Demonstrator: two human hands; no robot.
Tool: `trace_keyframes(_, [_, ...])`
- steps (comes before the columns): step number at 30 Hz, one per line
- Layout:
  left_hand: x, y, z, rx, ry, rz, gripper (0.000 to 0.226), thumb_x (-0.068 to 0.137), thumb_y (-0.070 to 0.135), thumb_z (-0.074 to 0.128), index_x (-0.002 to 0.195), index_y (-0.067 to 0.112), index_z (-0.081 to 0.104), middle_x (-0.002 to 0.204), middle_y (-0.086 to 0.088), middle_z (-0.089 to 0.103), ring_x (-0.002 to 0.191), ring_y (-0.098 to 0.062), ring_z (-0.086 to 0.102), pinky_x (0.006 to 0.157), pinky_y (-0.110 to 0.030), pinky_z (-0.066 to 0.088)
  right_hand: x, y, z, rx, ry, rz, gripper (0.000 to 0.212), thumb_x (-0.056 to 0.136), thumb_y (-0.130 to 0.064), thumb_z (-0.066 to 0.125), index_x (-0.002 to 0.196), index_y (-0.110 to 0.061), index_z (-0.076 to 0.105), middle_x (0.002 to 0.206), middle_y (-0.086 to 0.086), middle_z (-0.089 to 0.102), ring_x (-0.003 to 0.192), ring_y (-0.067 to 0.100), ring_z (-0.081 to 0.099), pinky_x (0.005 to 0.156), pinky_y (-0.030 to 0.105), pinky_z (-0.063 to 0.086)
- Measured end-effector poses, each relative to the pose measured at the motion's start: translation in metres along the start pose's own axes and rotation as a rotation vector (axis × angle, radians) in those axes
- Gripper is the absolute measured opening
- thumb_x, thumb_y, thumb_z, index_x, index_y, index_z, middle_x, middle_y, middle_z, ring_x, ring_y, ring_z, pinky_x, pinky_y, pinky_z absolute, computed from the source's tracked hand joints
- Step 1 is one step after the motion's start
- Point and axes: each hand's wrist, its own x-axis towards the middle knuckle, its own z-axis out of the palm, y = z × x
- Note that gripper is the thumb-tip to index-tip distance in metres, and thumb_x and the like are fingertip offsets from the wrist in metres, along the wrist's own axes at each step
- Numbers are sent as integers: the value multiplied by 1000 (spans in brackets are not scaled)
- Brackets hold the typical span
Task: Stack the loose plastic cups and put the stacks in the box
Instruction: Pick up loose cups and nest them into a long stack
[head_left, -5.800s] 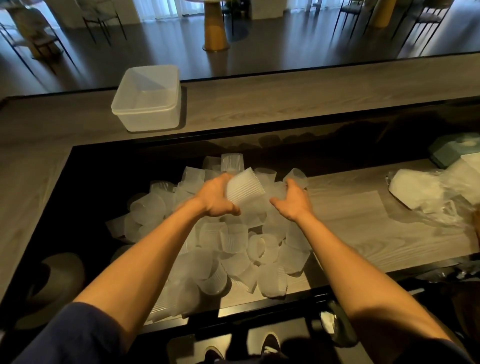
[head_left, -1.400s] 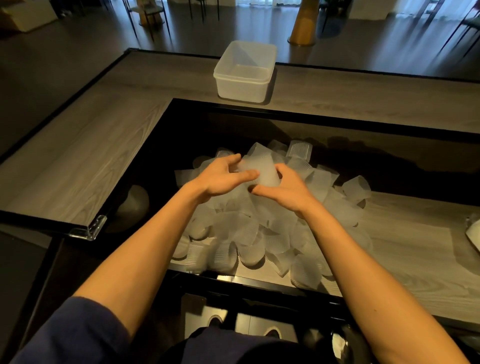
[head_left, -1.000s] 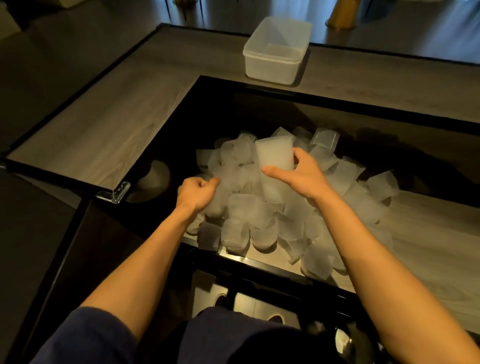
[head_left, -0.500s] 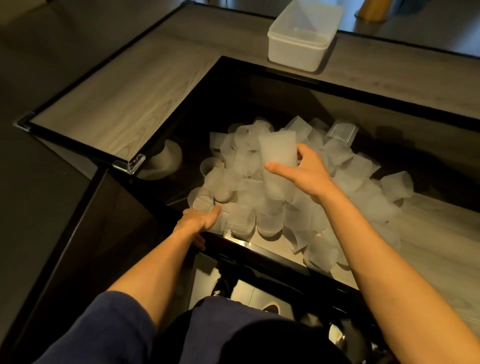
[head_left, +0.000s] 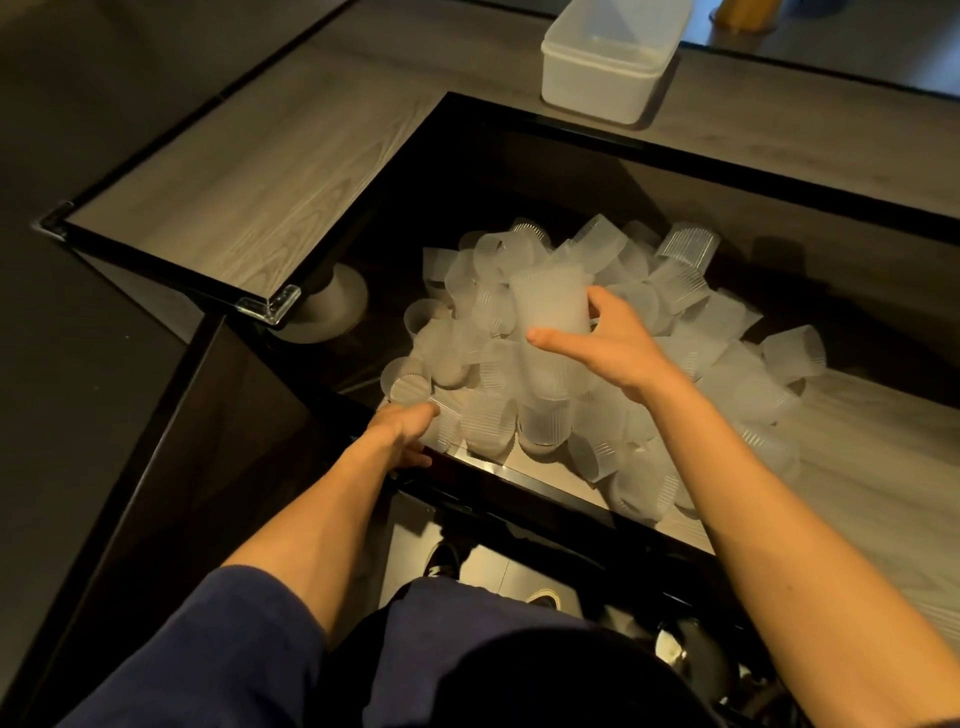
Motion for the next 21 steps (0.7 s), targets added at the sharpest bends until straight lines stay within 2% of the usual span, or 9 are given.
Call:
trace_keyframes(3, [-12, 17, -10, 63, -57, -5, 50, 94, 38, 65, 134, 13, 48, 107, -20, 60, 83, -32, 70, 55, -35, 58, -1, -2, 2, -10, -17, -11, 73, 74, -48, 87, 134, -23, 53, 125, -8, 59, 109, 9, 58, 79, 25, 53])
trace_keyframes(6, [-26, 45, -30, 98, -95, 38, 32, 96, 30, 63, 118, 15, 45, 95, -15, 55, 83, -29, 61, 61, -36, 56, -2, -5, 5, -2, -41, -19, 71, 75, -47, 87, 133, -24, 53, 123, -10, 59, 109, 7, 58, 80, 22, 52])
trace_keyframes(9, [-41, 74, -51, 228, -98, 117, 34, 95, 34, 65, 116, 9, 55, 100, -13, 64, 82, -25, 64, 57, -33, 54, -3, -9, 7, -19, -49, -39, 69, 76, -47, 86, 132, -27, 51, 120, -16, 57, 107, 5, 57, 80, 22, 51])
trace_keyframes(12, [-49, 104, -66, 185, -58, 262, 38, 90, 40, 69, 112, 10, 61, 102, -9, 67, 80, -20, 65, 58, -27, 52, -3, -9, 7, -47, -54, -52, 69, 75, -50, 85, 131, -29, 51, 120, -15, 56, 106, 5, 56, 84, 26, 53])
trace_keyframes(14, [-51, 121, -68, 14, -32, 423, 50, 80, 44, 75, 112, 8, 62, 103, -10, 68, 81, -20, 66, 62, -27, 50, -1, -9, 7, -63, -53, -57, 70, 74, -52, 86, 130, -29, 52, 121, -13, 57, 106, 6, 56, 87, 30, 55])
trace_keyframes(16, [-56, 129, -62, -187, -61, 612, 49, 76, 45, 76, 105, 6, 66, 100, -16, 71, 78, -22, 66, 67, -29, 49, 0, -11, 6, -85, -45, -61, 73, 73, -54, 86, 132, -27, 51, 122, -11, 57, 105, 6, 56, 85, 30, 55])
trace_keyframes(19, [-67, 134, -45, -368, -140, 787, 47, 79, 43, 74, 112, 9, 68, 113, -14, 72, 99, -21, 70, 84, -29, 55, 1, -14, 5, -128, -37, -76, 79, 74, -56, 84, 137, -25, 49, 124, -10, 55, 105, 5, 55, 81, 25, 52])
trace_keyframes(21, [-70, 134, -34, -344, -170, 853, 37, 83, 38, 74, 111, 13, 69, 117, -9, 70, 106, -19, 66, 99, -36, 53, 2, -16, 4, -158, -39, -92, 79, 75, -57, 84, 138, -25, 49, 125, -9, 55, 106, 7, 55, 81, 25, 52])
